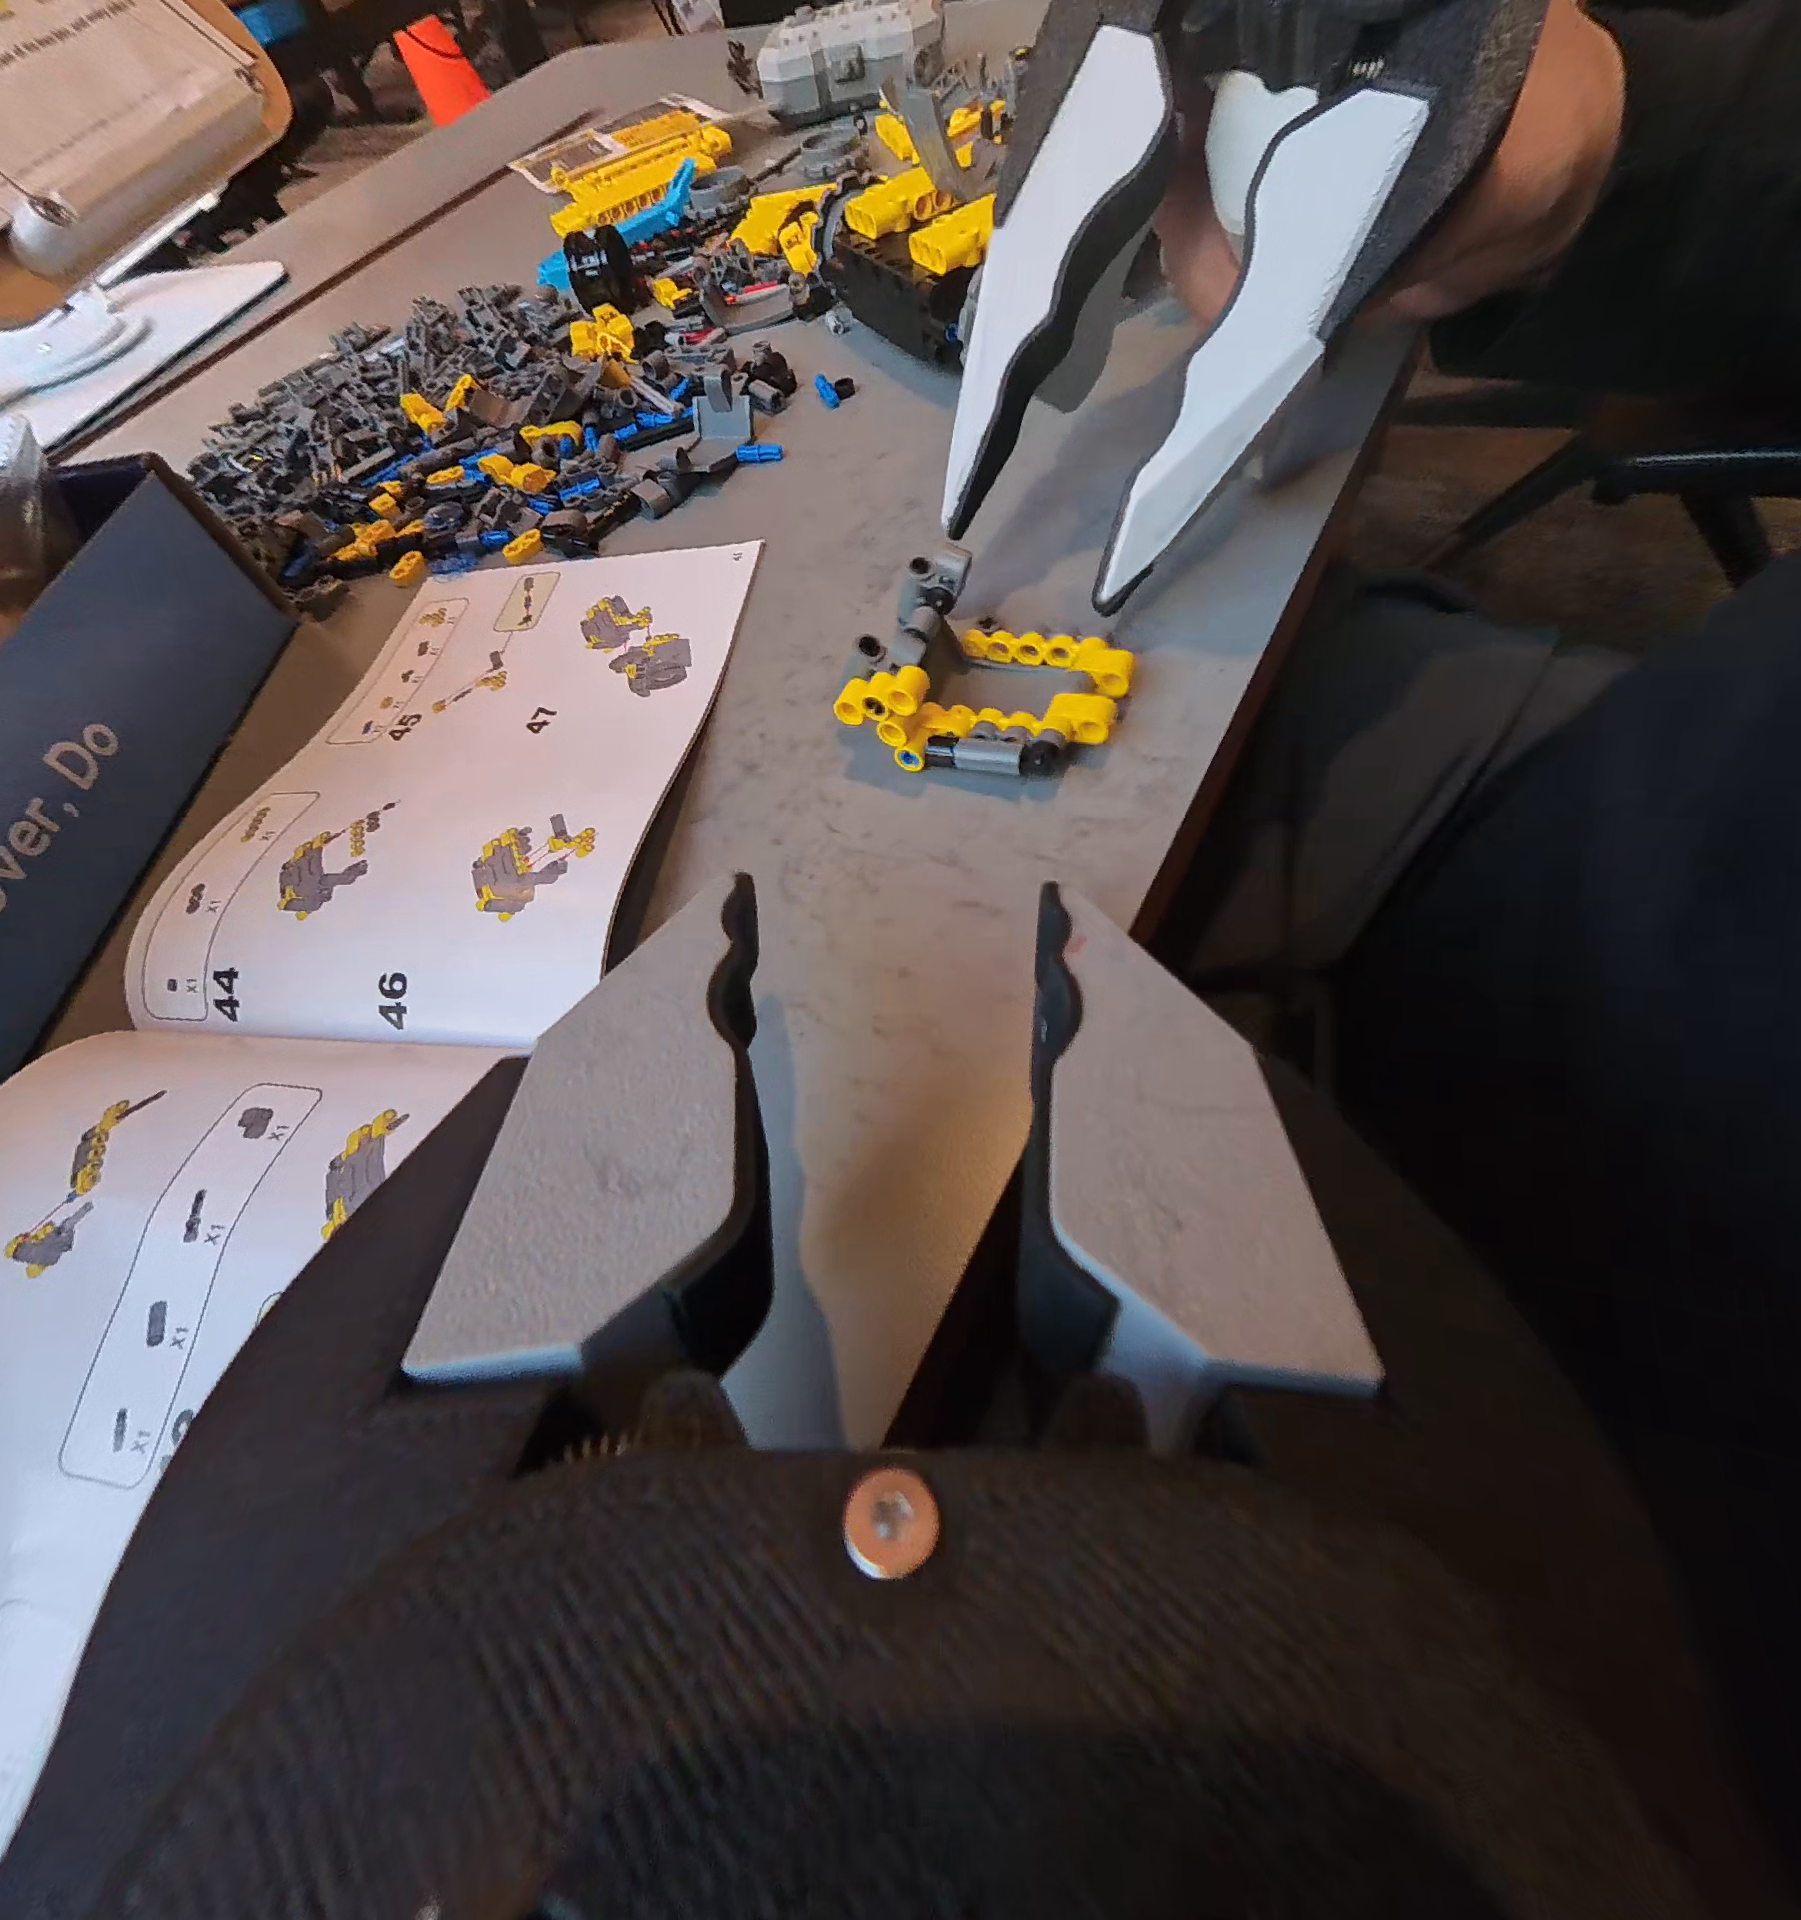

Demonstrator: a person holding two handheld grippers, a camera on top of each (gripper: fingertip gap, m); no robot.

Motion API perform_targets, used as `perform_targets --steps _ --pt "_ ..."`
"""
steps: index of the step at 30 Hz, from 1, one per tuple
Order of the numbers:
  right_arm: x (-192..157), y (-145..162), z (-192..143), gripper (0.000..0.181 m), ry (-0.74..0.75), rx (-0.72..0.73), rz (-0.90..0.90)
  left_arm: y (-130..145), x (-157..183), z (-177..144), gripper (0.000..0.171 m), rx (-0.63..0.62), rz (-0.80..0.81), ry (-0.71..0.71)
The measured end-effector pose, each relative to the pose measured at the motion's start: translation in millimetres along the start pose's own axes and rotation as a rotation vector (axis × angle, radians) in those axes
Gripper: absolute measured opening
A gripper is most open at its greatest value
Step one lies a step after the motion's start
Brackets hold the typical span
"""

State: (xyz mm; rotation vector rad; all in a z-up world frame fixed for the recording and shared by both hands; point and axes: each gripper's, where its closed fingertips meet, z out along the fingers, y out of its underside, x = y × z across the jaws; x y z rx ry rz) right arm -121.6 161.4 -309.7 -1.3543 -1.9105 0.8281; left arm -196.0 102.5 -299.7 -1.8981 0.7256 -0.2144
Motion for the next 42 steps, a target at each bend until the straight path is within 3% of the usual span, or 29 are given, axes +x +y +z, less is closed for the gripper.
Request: perform_targets --steps 3,14,30,36,42 --pt "-0.6 -1.8 -1.6 0.040 0.002 0.015 -0.008 -5.1 -3.1 1.2 0.043 0.013 0.006 -0.033" --pt "-4.8 -11.3 -9.9 0.033 0.005 0.096 -0.056 -3.5 -3.7 10.5 0.037 -0.011 0.007 -0.072" --pt "-7.6 -8.8 -7.8 0.033 0.013 0.075 -0.085 -7.1 9.1 6.0 0.033 0.014 0.066 -0.073" --pt "1.4 11.1 -0.7 0.014 0.019 -0.061 -0.032 -28.8 35.2 22.7 0.032 -0.070 0.200 0.009" --pt "5.4 13.1 6.7 0.012 -0.037 -0.103 0.041 -18.3 36.6 49.1 0.035 -0.205 0.223 0.094"
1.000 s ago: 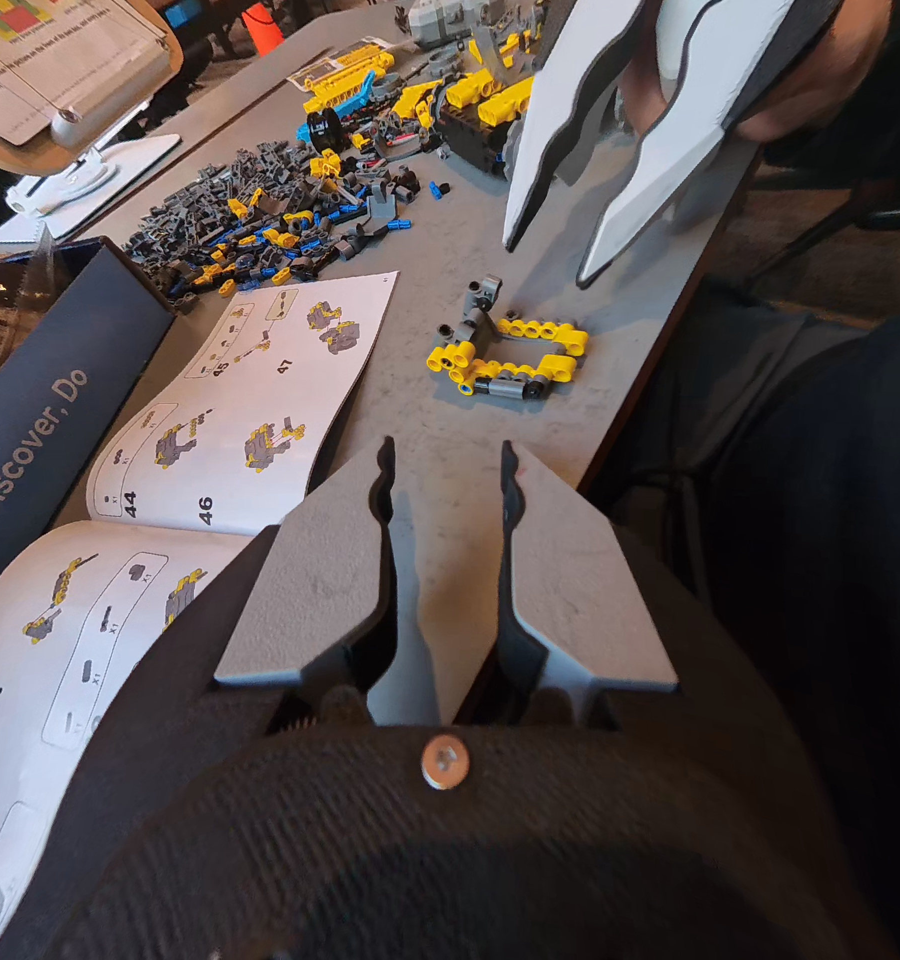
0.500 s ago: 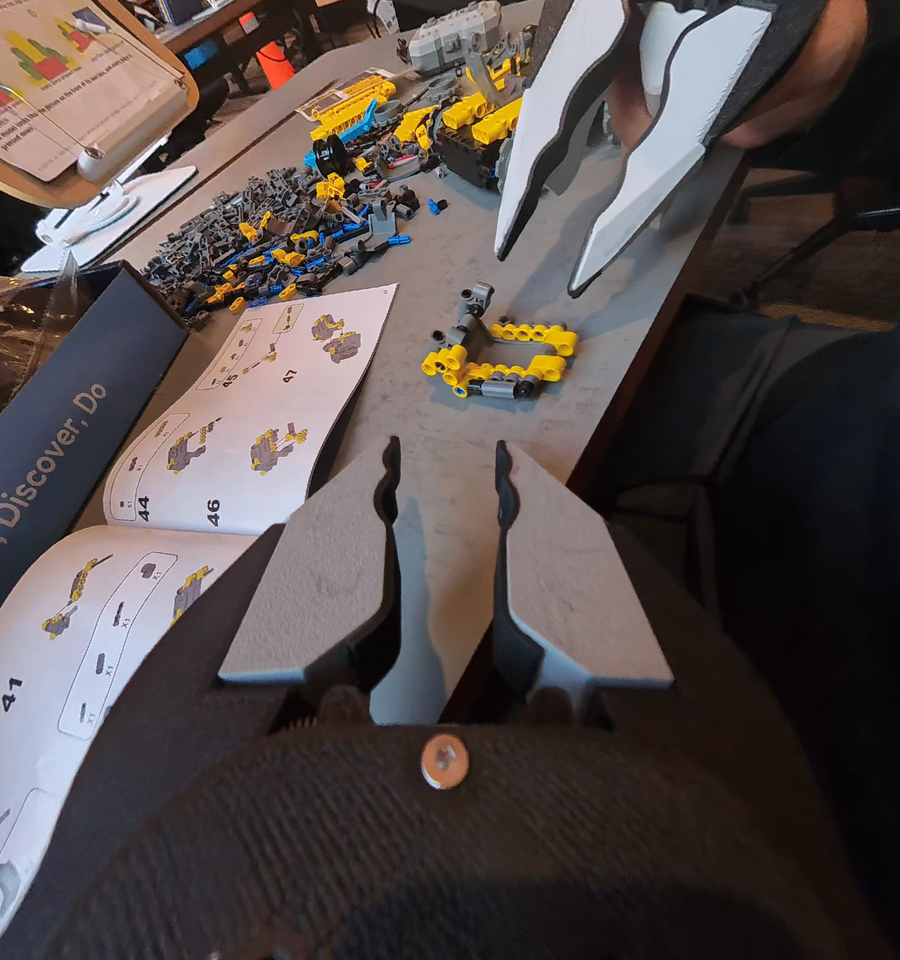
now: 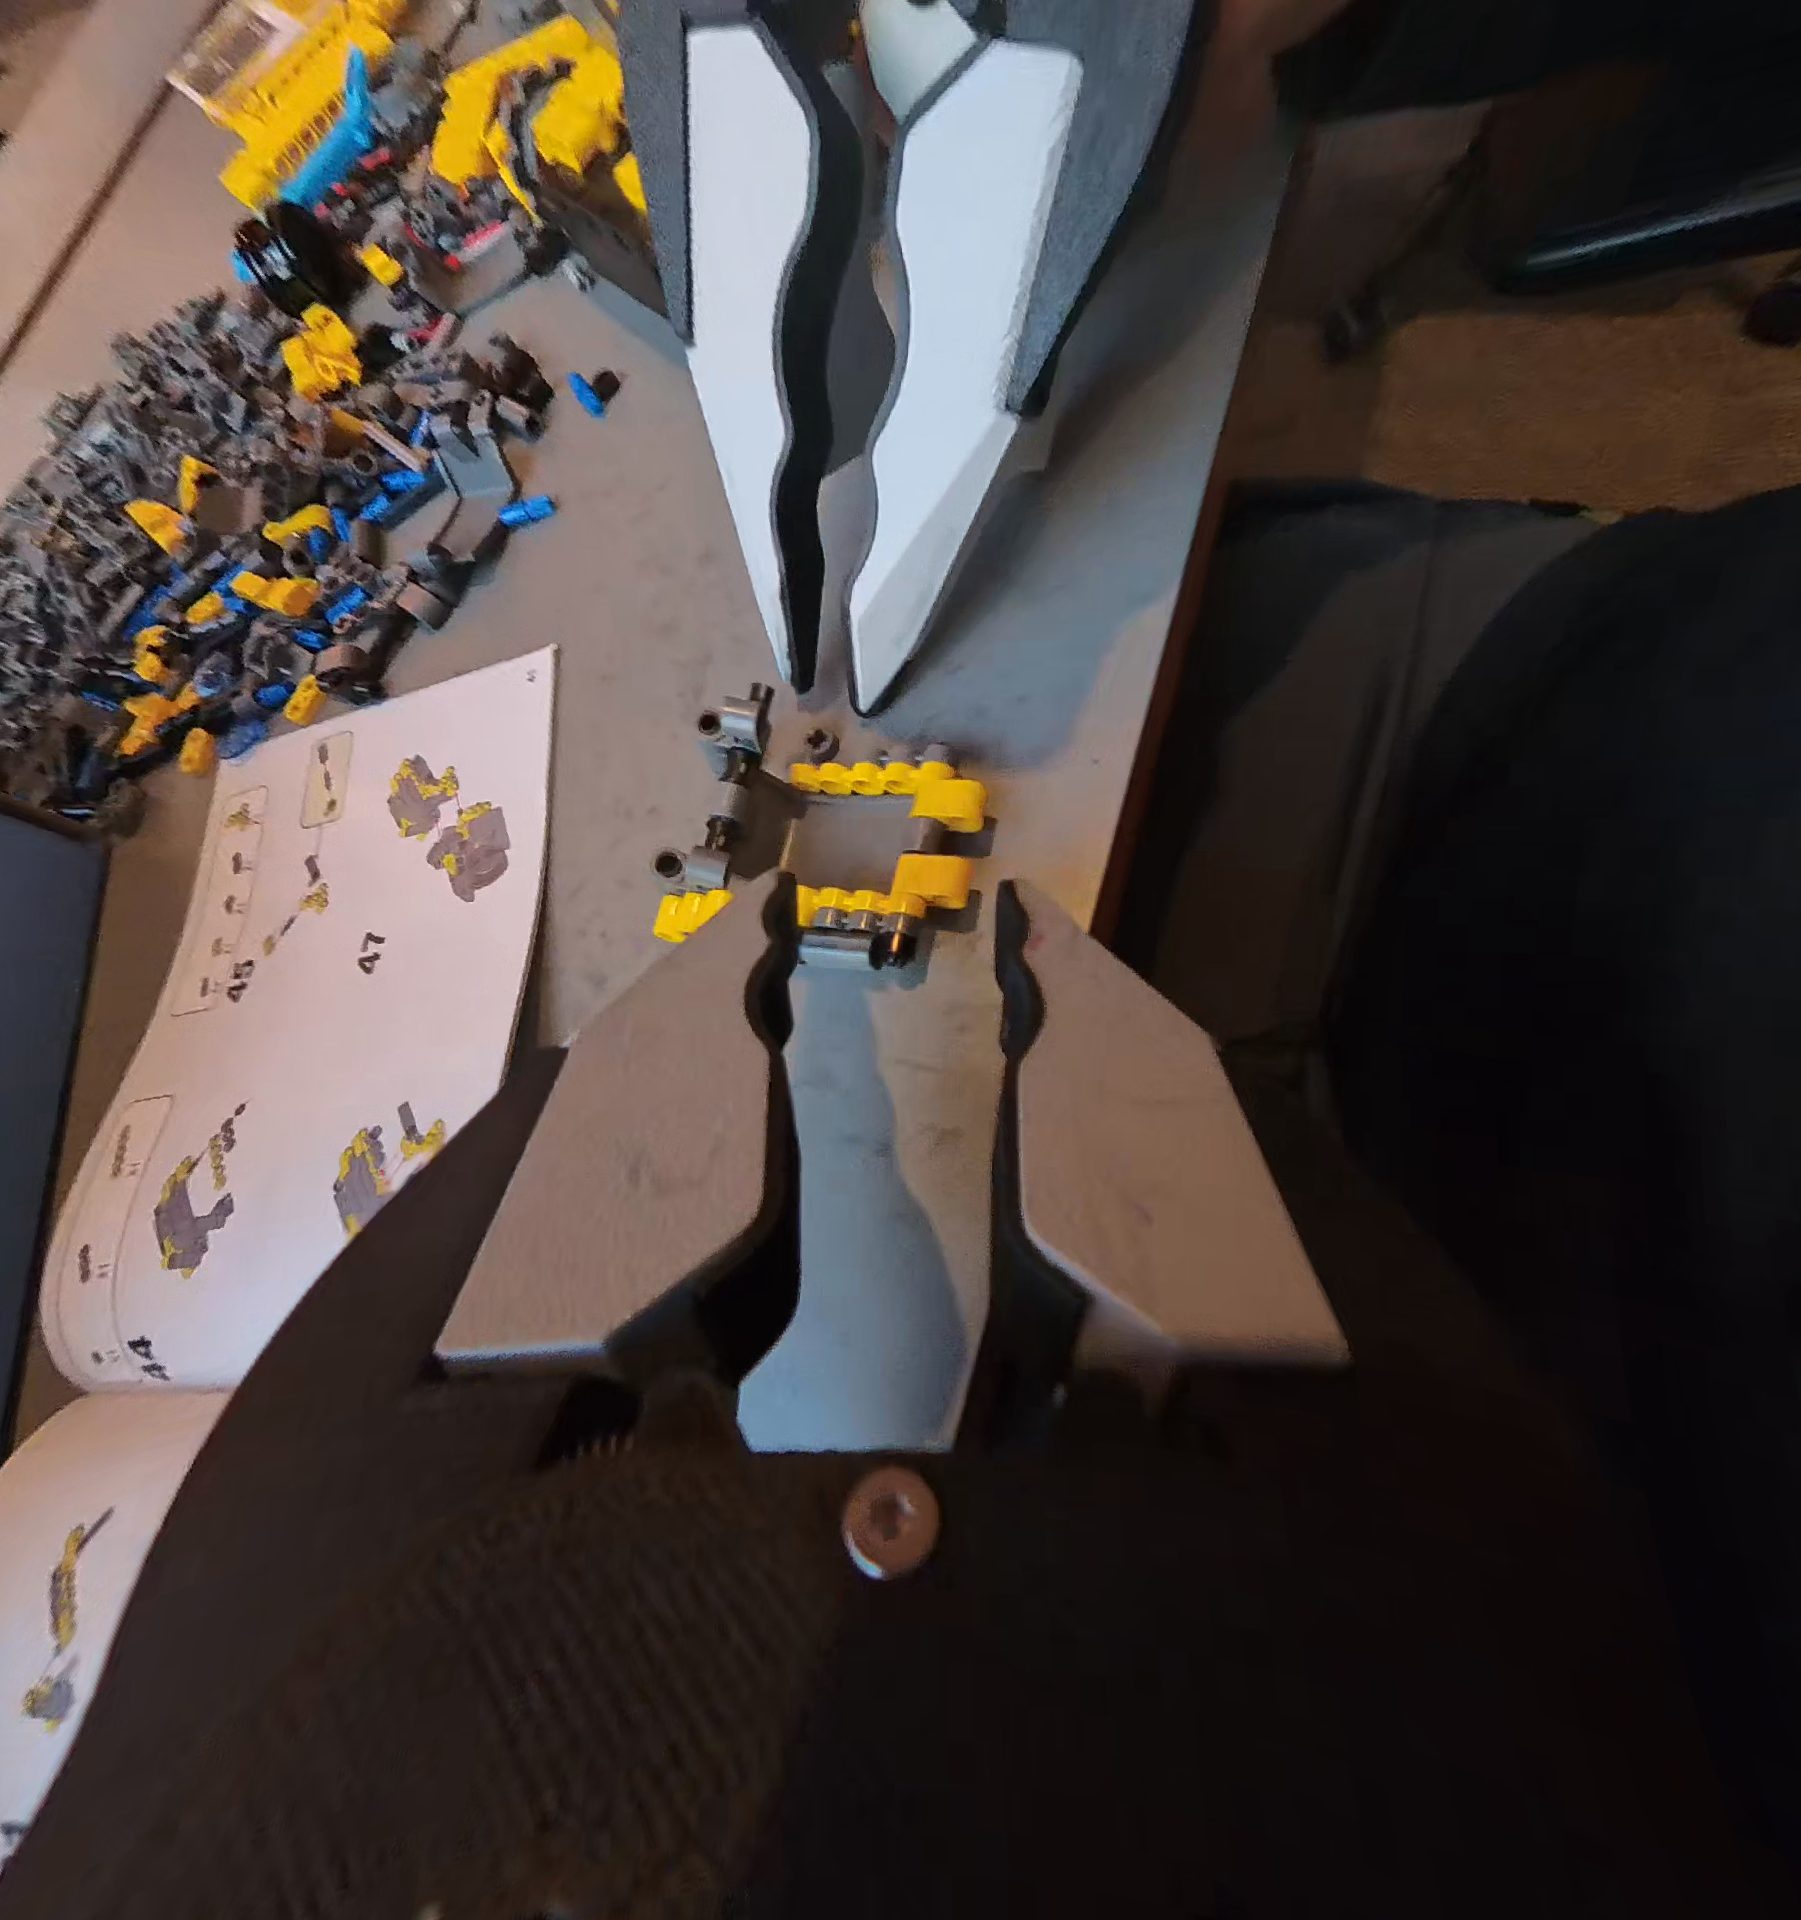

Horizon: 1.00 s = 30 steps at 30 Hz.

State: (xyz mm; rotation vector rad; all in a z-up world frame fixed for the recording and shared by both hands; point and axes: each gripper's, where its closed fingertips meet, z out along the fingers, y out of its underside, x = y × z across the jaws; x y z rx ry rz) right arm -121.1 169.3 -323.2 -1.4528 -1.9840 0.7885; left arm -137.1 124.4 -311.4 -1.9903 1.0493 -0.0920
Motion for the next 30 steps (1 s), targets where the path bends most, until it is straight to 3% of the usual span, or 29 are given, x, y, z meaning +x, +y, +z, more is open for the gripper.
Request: perform_targets --steps 11,21,30 --pt "-31.5 -6.2 -7.8 0.015 -0.118 0.056 -0.085 12.8 -7.9 -4.3 0.026 -0.009 -0.003 0.059" --pt "-33.2 -13.5 4.4 0.017 -0.015 0.040 -0.255 6.8 -0.8 -5.6 0.022 0.039 0.080 0.100" --pt "-30.6 -14.3 2.5 0.020 0.032 0.043 -0.284 30.4 -10.4 -21.5 0.019 0.004 -0.009 0.076"
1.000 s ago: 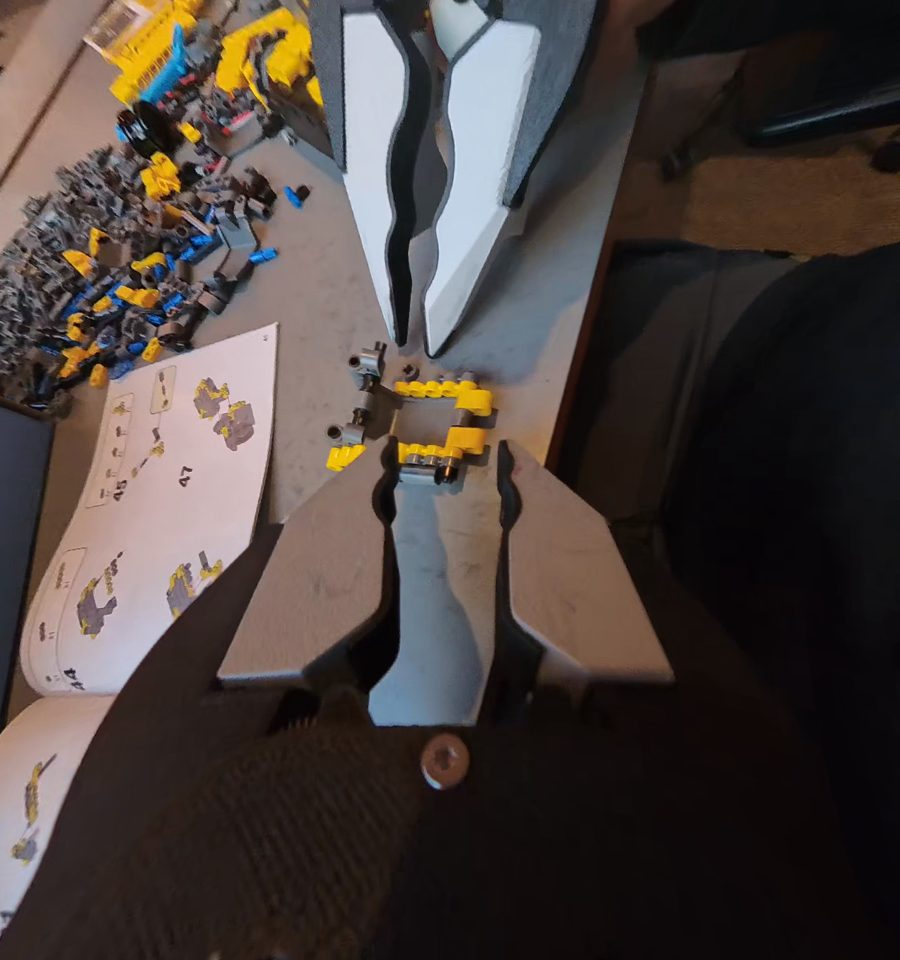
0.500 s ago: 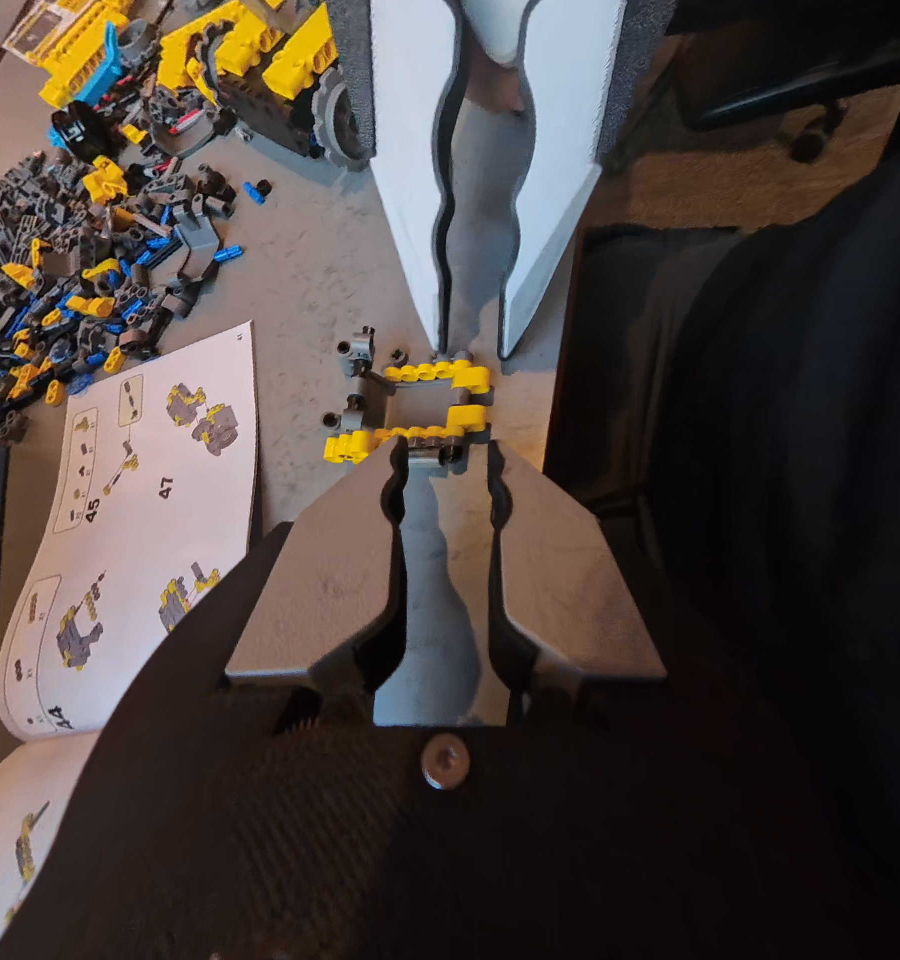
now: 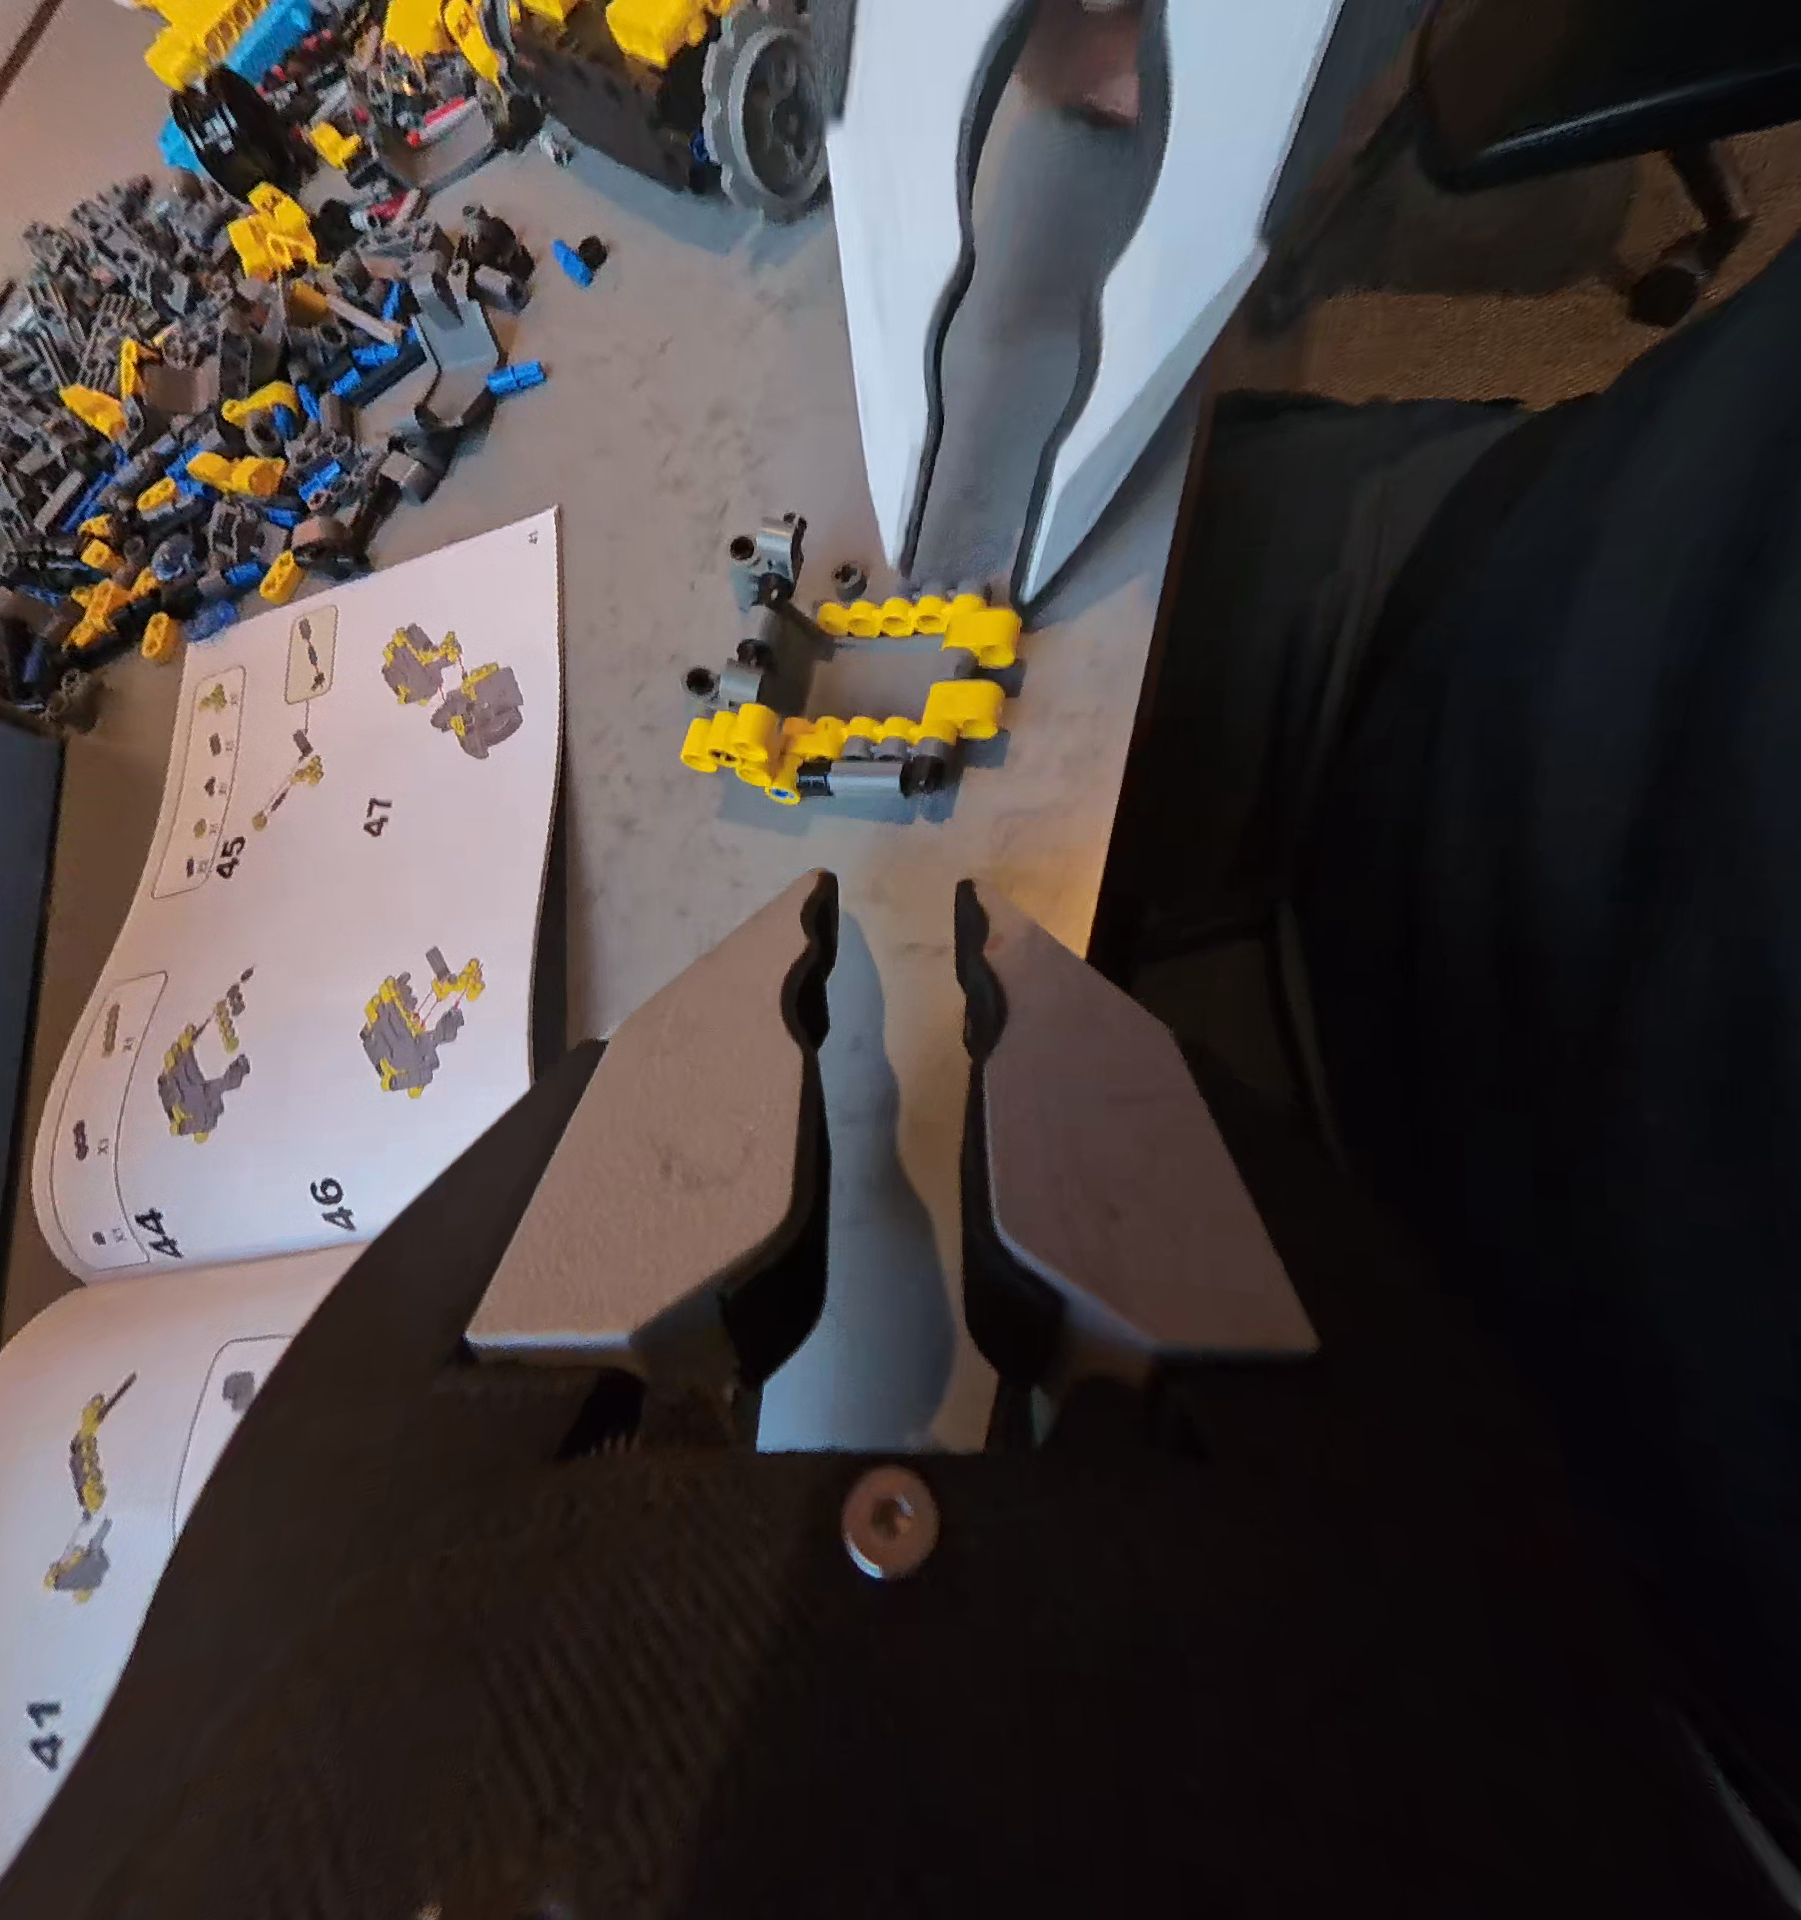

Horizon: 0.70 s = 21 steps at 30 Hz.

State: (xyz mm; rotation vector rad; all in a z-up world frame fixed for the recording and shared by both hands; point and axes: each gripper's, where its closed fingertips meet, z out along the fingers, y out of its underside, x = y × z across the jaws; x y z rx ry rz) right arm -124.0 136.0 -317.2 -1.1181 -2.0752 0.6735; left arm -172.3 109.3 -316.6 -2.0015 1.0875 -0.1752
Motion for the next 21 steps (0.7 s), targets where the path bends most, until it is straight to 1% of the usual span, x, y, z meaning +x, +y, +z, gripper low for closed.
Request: perform_targets --steps 2,4,8,10,14,18,19,21 --pt "0.6 0.1 0.5 0.020 0.003 -0.003 -0.012 -12.5 3.3 -1.0 0.020 0.045 0.026 0.006" --pt "3.9 2.2 -1.1 0.021 0.012 -0.015 -0.010 -23.1 7.9 0.7 0.024 0.058 0.079 0.011" --pt "13.9 7.5 -5.3 0.019 0.027 -0.018 0.044 -30.4 11.7 11.9 0.024 0.014 0.193 0.011" --pt "18.0 11.5 -5.9 0.018 0.024 -0.019 0.087 -31.4 10.6 20.0 0.024 -0.007 0.219 0.012" --pt "26.4 20.0 -5.5 0.018 0.034 -0.040 0.158 -30.5 15.6 32.0 0.027 -0.054 0.178 0.064" --pt "29.3 20.7 -4.1 0.018 -0.007 -0.036 0.236 -27.9 9.8 34.6 0.018 -0.086 0.088 0.058" --pt "29.3 19.8 -3.3 0.017 -0.019 -0.033 0.245 -26.0 7.1 35.1 0.012 -0.097 0.070 0.046" --pt "29.4 17.9 -1.1 0.015 -0.034 -0.029 0.249 -25.2 5.1 35.1 0.012 -0.094 0.036 0.041"
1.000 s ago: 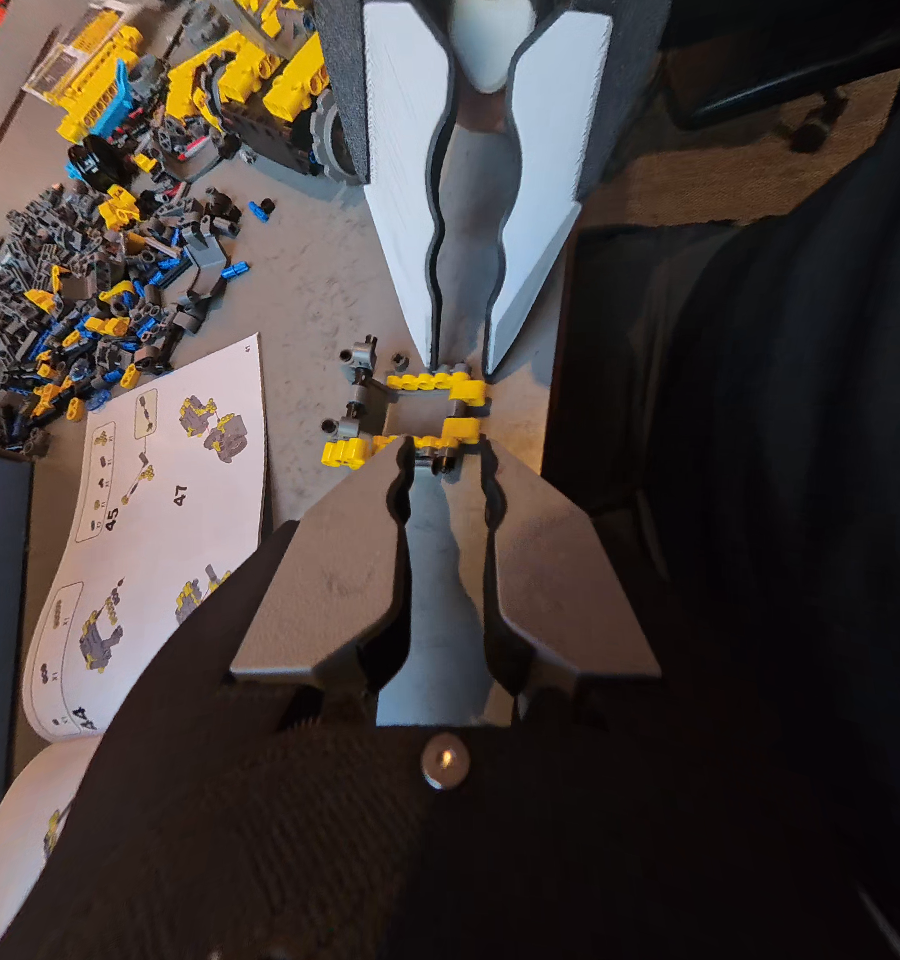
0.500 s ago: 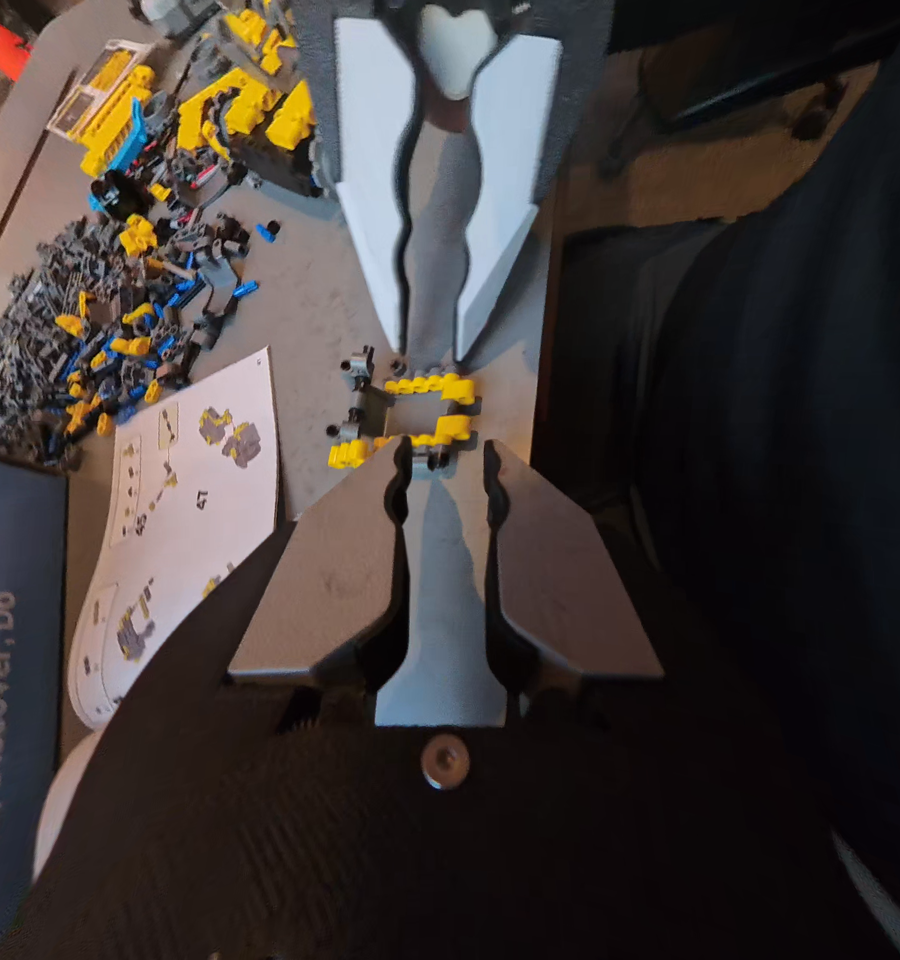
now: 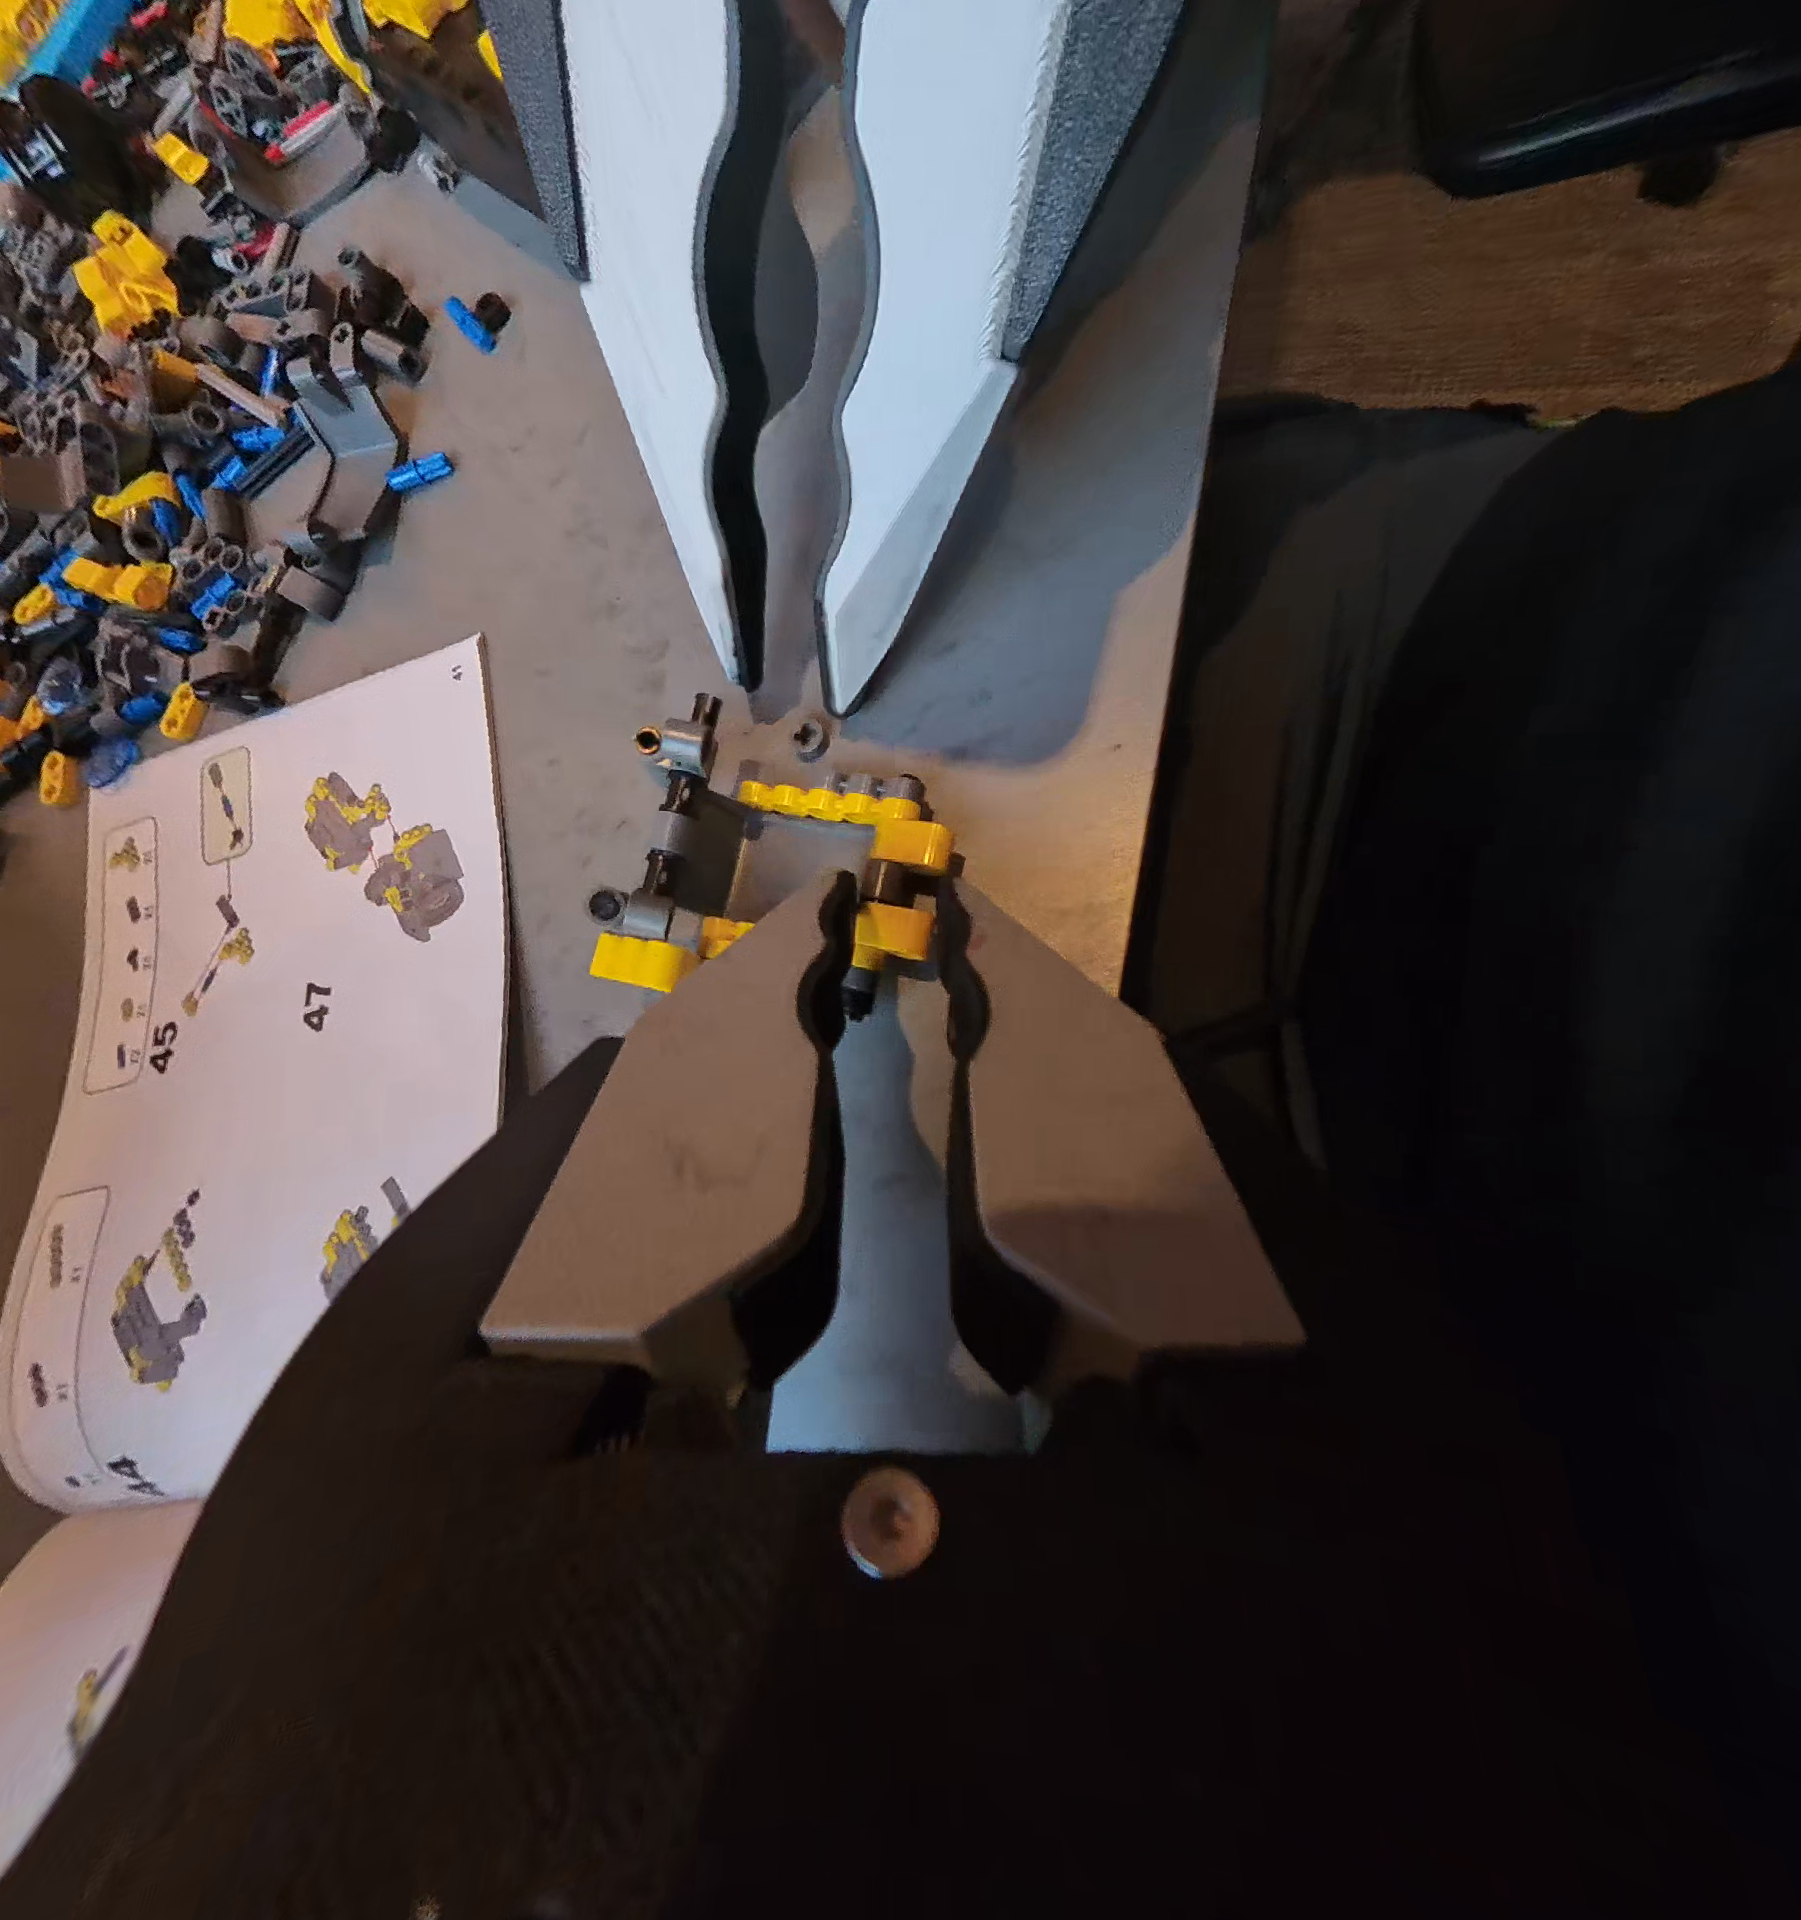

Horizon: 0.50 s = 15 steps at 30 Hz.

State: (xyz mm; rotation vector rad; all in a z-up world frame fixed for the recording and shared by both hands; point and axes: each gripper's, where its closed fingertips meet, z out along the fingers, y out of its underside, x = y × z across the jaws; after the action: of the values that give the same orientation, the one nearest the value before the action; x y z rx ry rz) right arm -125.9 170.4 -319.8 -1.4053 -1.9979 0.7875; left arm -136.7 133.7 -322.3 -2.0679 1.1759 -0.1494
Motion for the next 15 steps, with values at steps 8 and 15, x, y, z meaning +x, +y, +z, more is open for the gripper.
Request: perform_targets --steps 8,15 --pt "-4.9 -0.5 6.7 0.009 -0.103 -0.026 0.080 0.4 0.0 -0.2 0.012 0.037 -0.067 0.021" --pt "-8.6 -3.4 3.5 0.005 -0.107 -0.001 0.117 -5.8 -9.8 -9.6 0.012 0.135 -0.140 -0.019"
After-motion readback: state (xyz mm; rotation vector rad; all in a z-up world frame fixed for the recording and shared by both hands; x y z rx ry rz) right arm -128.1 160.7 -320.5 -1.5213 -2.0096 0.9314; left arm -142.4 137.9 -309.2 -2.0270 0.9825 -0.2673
